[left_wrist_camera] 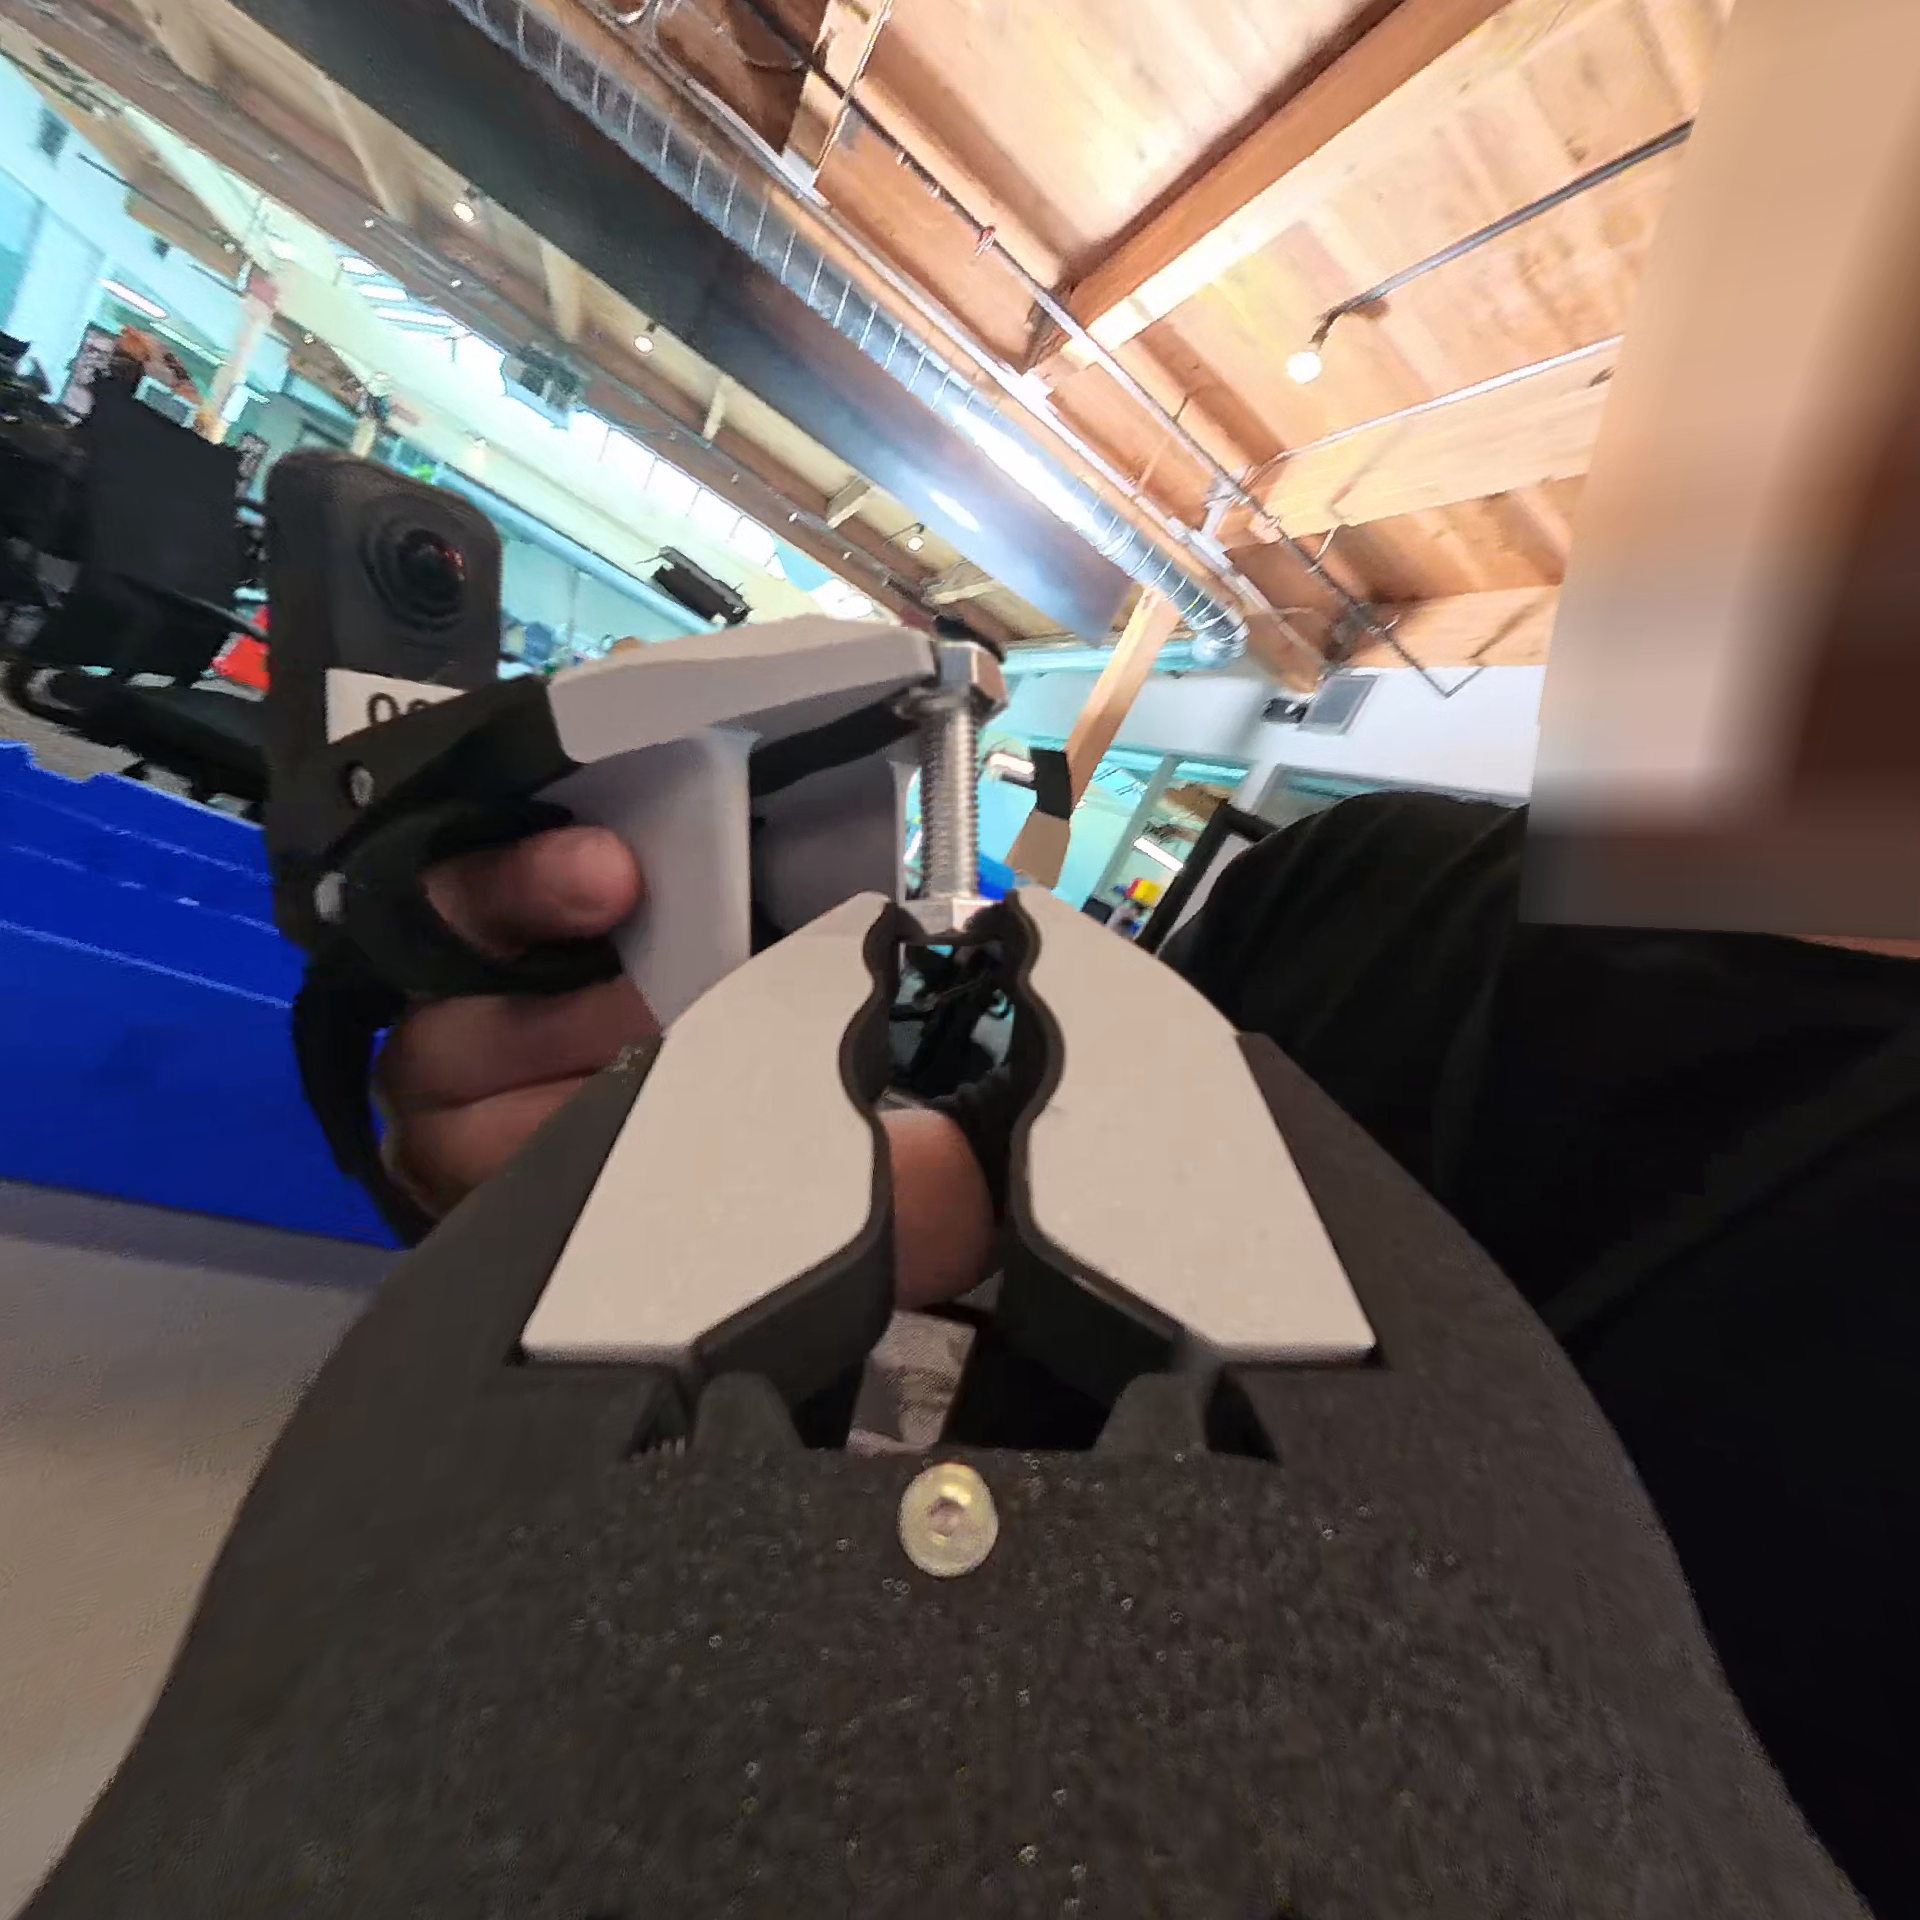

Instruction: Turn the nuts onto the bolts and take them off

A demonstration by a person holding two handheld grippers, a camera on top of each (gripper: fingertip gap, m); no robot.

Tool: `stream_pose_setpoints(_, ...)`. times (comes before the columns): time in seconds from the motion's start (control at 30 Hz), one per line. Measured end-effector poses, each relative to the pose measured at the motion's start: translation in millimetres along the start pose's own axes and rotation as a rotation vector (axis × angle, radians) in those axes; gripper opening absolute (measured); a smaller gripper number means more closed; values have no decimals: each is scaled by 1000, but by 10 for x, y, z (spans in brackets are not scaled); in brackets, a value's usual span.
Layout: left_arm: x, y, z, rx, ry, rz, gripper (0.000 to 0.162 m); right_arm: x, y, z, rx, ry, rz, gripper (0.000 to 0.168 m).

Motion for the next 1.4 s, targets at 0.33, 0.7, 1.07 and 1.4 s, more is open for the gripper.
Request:
stream_pose_setpoints(0.33, 57, -5, 11, 78, 113, -41, 17, 33, -7, 18, -37, -2, 26, 19)
stream_pose_setpoints(0.7, -81, 117, 78, -410, -246, -6, 17, -76, 191, -69, 366, 168, 58, 19)
stream_pose_setpoints(1.07, -26, 91, 235, -879, -682, 218, 17, -96, 314, -76, 844, 199, 145, 19)
stream_pose_setpoints(1.4, 30, 135, 410, -939, -645, 267, 18, -87, 348, -109, 1056, 176, 206, 19)
Point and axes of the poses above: each gripper's, where its closed fingertips meet, y back along the fingers, x out of its underside, z = x × y across the jaws, the point moved 9 cm from there along y, back along the fingers, and after that the axes turned 9 degrees about -z, right-handed, at the moved point
